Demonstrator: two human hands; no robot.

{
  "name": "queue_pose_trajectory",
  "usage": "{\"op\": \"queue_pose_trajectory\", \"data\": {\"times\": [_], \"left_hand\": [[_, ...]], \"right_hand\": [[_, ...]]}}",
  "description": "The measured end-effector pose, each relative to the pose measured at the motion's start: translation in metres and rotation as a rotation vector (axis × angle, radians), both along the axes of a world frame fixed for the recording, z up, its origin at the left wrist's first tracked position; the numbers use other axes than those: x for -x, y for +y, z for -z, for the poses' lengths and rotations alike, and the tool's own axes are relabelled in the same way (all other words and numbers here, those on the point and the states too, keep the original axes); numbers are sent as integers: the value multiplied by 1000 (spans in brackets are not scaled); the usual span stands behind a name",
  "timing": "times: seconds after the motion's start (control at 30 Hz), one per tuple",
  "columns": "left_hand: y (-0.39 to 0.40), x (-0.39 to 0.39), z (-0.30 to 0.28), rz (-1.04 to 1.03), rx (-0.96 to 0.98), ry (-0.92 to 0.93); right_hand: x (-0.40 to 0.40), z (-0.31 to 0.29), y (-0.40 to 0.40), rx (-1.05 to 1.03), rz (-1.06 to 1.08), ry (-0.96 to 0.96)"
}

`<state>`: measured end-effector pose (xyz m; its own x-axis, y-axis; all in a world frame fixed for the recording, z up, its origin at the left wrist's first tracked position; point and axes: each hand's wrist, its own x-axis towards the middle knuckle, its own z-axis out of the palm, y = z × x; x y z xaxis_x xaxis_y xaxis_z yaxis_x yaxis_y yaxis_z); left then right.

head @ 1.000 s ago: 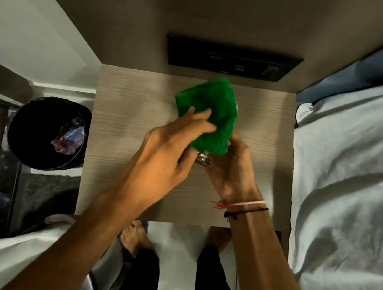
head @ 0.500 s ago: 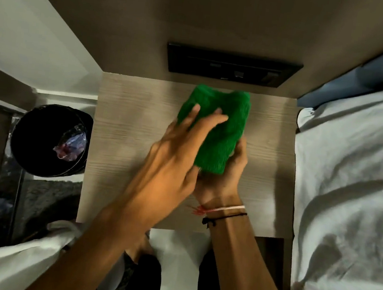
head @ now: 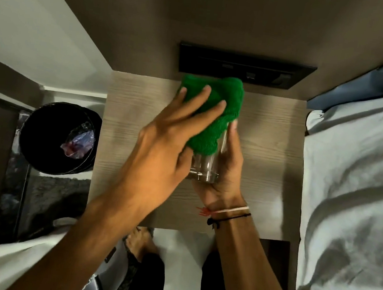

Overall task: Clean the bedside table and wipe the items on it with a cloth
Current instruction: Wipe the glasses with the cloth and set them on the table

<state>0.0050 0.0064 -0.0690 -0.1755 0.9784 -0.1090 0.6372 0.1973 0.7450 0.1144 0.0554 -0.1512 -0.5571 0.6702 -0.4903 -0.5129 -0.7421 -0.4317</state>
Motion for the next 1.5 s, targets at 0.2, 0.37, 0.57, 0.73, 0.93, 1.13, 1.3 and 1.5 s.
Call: {"op": "queue_pose_trajectory", "data": {"times": [0.2,0.37,0.57,0.73,0.93,1.13,1.3,1.5], "left_hand": [[-41,10,2,236,72,-42],[-5,14,-4,14,-41,49],[-13,-30,5,376,61,90],[-24,-25,11,344,30,-41],[-2,-24,26,98,29,70],[18,-35,40,42,52,140],[22,-46,48,74,71,159],[28,-64,49,96,95,192]], "right_hand": [[-21,13,6,134,29,-36],[-25,9,-8,108,-33,-6],[-48,20,5,178,-19,-166],[-74,10,60,272,128,-109],[-103,10,130,740,522,257],[-112,21,169,844,587,314],[-119,28,177,906,598,352],[-120,39,185,905,569,354]]}}
